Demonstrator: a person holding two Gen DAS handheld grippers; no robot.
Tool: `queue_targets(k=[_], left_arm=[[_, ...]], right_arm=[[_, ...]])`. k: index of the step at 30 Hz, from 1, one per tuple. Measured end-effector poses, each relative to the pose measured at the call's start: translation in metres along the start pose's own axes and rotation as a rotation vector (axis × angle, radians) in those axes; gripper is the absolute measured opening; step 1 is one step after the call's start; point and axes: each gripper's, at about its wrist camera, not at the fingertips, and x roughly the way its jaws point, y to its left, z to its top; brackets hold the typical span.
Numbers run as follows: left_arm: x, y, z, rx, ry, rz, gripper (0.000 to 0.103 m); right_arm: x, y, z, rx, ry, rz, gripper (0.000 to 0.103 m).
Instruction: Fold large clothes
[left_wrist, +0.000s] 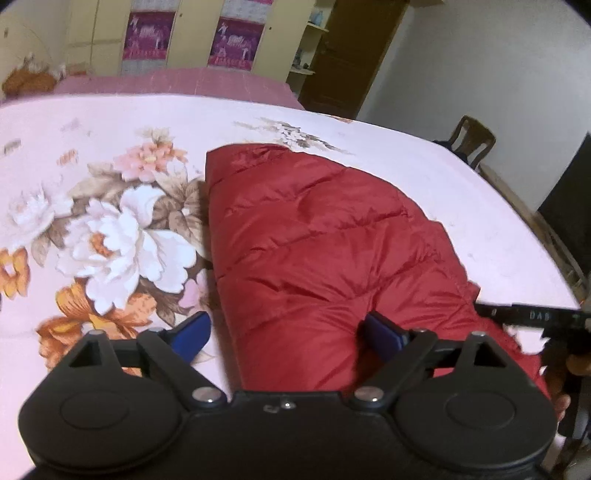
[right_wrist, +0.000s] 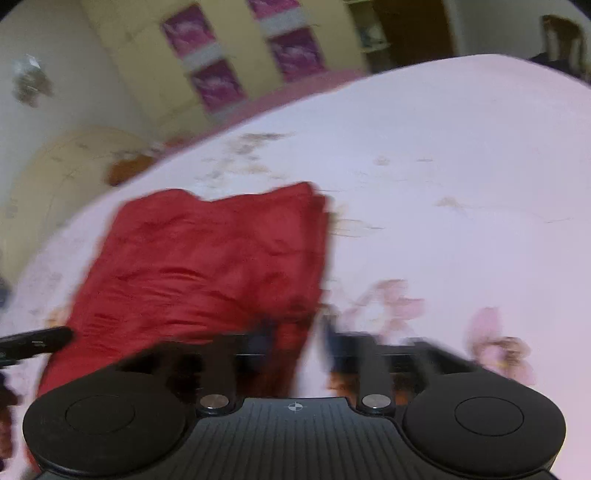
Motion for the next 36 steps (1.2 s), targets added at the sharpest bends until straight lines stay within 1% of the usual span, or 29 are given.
queue_targets(k=[1, 3, 5, 6, 7, 9, 10, 11, 13, 14, 15, 16, 17, 19, 20, 23, 25, 29, 33, 36], left_arm=[[0.002, 0.005, 0.0, -0.031, 0.008, -0.021, 0.093], [0.005, 0.016, 0.0, -0.115, 0.024, -0.077, 0.091], [0.006, 0.025, -0.001, -0.186, 0.023, -0.132, 0.091], [0.007, 0.029, -0.002, -0.214, 0.025, -0.157, 0.091], [0.009, 0.031, -0.004, -0.233, 0.033, -0.172, 0.091], [0.014, 0.033, -0.007, -0.249, 0.047, -0.171, 0.091], [0.016, 0.034, -0.008, -0.258, 0.052, -0.181, 0.091], [0.019, 0.035, -0.009, -0.276, 0.055, -0.194, 0.09], [0.024, 0.037, -0.009, -0.302, 0.059, -0.229, 0.086], [0.026, 0.036, -0.009, -0.309, 0.057, -0.229, 0.085], [0.027, 0.035, -0.009, -0.307, 0.053, -0.228, 0.082], [0.027, 0.033, -0.008, -0.304, 0.045, -0.225, 0.077], [0.025, 0.03, -0.007, -0.298, 0.034, -0.221, 0.075], [0.016, 0.021, -0.006, -0.26, 0.009, -0.211, 0.067], [0.01, 0.016, -0.005, -0.236, -0.003, -0.202, 0.066], [-0.007, 0.011, -0.003, -0.213, -0.041, -0.206, 0.064], [-0.017, 0.011, -0.001, -0.204, -0.067, -0.213, 0.062], [-0.041, 0.016, 0.004, -0.176, -0.116, -0.221, 0.062], [-0.066, 0.048, 0.009, -0.172, -0.152, -0.23, 0.062], [-0.092, 0.088, 0.008, -0.183, -0.177, -0.241, 0.062]], right_arm=[[0.001, -0.007, 0.001, 0.04, 0.023, 0.031, 0.066], [-0.002, -0.021, 0.007, 0.116, 0.04, 0.091, 0.065], [-0.006, -0.031, 0.011, 0.19, 0.044, 0.185, 0.057], [-0.004, -0.035, 0.013, 0.216, 0.065, 0.198, 0.057], [0.0, -0.039, 0.013, 0.236, 0.088, 0.207, 0.057], [0.009, -0.045, 0.015, 0.304, 0.12, 0.277, 0.057], [0.012, -0.046, 0.016, 0.317, 0.132, 0.3, 0.057], [0.016, -0.042, 0.019, 0.309, 0.138, 0.31, 0.057], [0.021, -0.035, 0.025, 0.273, 0.152, 0.323, 0.057], [0.024, -0.03, 0.028, 0.251, 0.158, 0.325, 0.057], [0.028, -0.024, 0.029, 0.223, 0.155, 0.318, 0.055], [0.03, -0.021, 0.03, 0.208, 0.152, 0.321, 0.047], [0.032, -0.02, 0.029, 0.211, 0.152, 0.332, 0.036], [0.028, -0.017, 0.028, 0.202, 0.14, 0.35, 0.026], [0.024, -0.014, 0.028, 0.18, 0.127, 0.347, 0.023], [0.013, -0.008, 0.027, 0.165, 0.095, 0.362, 0.02], [0.006, -0.002, 0.026, 0.156, 0.086, 0.372, 0.02], [-0.012, 0.027, 0.025, 0.108, 0.055, 0.384, 0.02], [-0.015, 0.072, 0.026, 0.08, 0.023, 0.397, 0.02], [-0.004, 0.119, 0.02, 0.047, 0.016, 0.399, 0.02]])
